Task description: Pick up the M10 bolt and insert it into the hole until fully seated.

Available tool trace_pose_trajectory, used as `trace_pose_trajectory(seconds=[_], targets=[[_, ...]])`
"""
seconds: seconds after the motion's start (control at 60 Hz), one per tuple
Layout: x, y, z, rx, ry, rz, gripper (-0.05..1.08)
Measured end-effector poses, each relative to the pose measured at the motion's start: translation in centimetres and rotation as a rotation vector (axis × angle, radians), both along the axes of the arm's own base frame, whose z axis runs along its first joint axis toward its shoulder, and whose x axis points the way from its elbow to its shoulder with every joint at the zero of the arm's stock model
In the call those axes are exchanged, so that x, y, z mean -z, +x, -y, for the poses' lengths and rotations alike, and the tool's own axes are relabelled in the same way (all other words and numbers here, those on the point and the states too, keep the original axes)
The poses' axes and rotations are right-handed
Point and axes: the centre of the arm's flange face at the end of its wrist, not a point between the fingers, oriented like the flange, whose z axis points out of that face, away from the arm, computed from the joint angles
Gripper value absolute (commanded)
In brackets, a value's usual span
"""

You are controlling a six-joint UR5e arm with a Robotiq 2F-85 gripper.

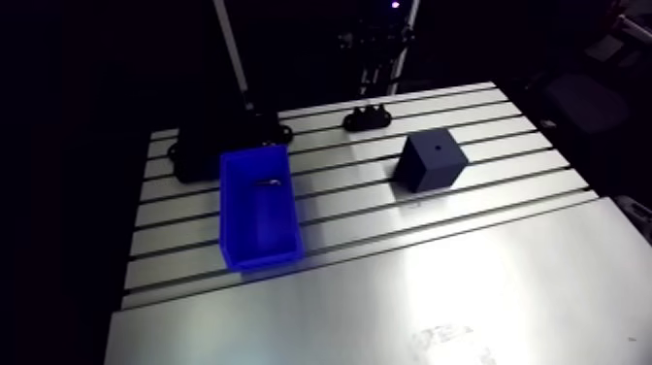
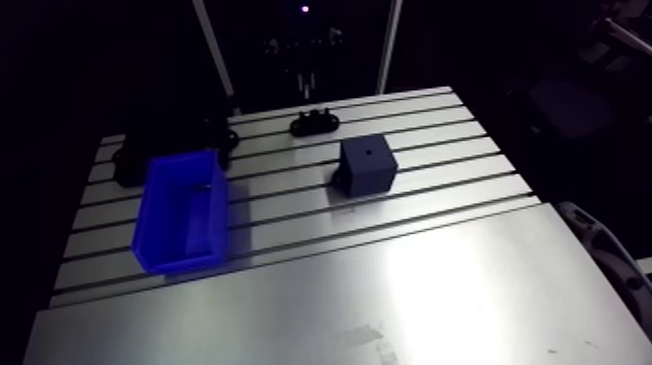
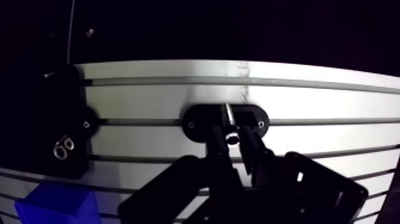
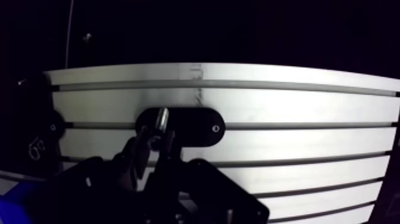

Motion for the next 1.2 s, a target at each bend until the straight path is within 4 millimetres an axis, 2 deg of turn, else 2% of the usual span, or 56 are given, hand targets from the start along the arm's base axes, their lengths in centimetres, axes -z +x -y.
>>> trace_pose_trajectory(seconds=[0.283, 0.5, 0.683, 0.783, 0.95, 1.2], targets=[[-5.3, -1.1, -0.5, 0.011, -0.003, 0.014, 1.08], [-9.5, -1.6, -0.8, 0.019, -0.020, 0.120, 1.08], [-12.5, -1.2, -1.5, 0.026, -0.009, 0.233, 1.08], [-13.1, -0.8, -2.1, 0.031, 0.008, 0.273, 1.08], [-12.7, 0.4, -3.1, 0.040, 0.021, 0.320, 1.08], [-12.8, 2.4, -3.2, 0.040, 0.018, 0.338, 1.08]])
